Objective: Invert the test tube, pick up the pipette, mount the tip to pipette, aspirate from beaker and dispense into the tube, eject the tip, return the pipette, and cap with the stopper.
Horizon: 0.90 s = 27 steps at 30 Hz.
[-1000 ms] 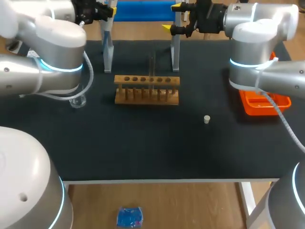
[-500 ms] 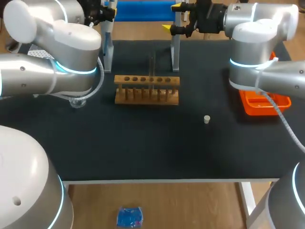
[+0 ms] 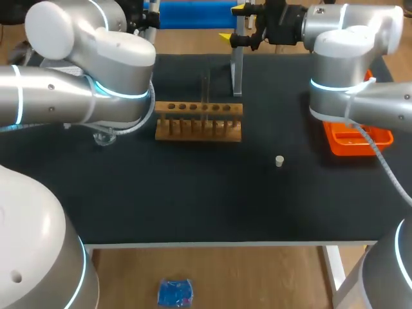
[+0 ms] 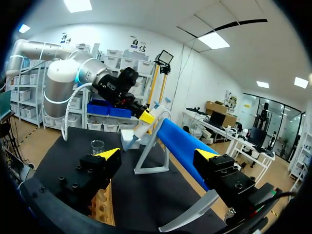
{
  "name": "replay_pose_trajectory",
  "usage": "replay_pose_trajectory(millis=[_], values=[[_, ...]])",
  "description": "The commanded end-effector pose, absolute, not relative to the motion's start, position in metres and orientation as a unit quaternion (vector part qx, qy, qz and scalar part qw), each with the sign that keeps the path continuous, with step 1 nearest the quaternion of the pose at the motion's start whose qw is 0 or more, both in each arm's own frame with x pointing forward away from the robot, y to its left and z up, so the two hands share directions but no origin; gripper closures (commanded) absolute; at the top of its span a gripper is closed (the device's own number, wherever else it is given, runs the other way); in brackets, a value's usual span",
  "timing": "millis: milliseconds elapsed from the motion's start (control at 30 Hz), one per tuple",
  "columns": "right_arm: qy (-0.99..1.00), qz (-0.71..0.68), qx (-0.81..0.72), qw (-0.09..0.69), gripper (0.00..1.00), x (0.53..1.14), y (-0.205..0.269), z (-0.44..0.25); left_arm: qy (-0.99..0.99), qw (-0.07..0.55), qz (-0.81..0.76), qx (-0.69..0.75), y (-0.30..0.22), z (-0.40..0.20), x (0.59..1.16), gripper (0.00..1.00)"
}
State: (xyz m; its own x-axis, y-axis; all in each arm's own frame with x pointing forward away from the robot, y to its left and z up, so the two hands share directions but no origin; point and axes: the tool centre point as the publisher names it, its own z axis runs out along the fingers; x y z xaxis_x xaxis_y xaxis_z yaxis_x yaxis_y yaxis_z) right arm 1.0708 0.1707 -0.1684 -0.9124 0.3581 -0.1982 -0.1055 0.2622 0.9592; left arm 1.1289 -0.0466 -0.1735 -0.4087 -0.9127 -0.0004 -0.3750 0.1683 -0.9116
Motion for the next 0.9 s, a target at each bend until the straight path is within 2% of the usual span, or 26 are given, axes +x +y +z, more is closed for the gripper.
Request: replay_pose_trajectory(millis=[33, 900], values=[[0.771, 0.602, 0.082, 0.193, 0.0, 1.07, 0.17, -0.168, 0.7, 0.301, -0.454, -0.462, -0.051, -0.179, 1.139, 1.0], [0.771, 0.602, 0.082, 0.193, 0.0, 1.07, 0.17, -0.168, 0.687, 0.31, -0.431, -0.495, -0.048, -0.191, 1.153, 1.0]])
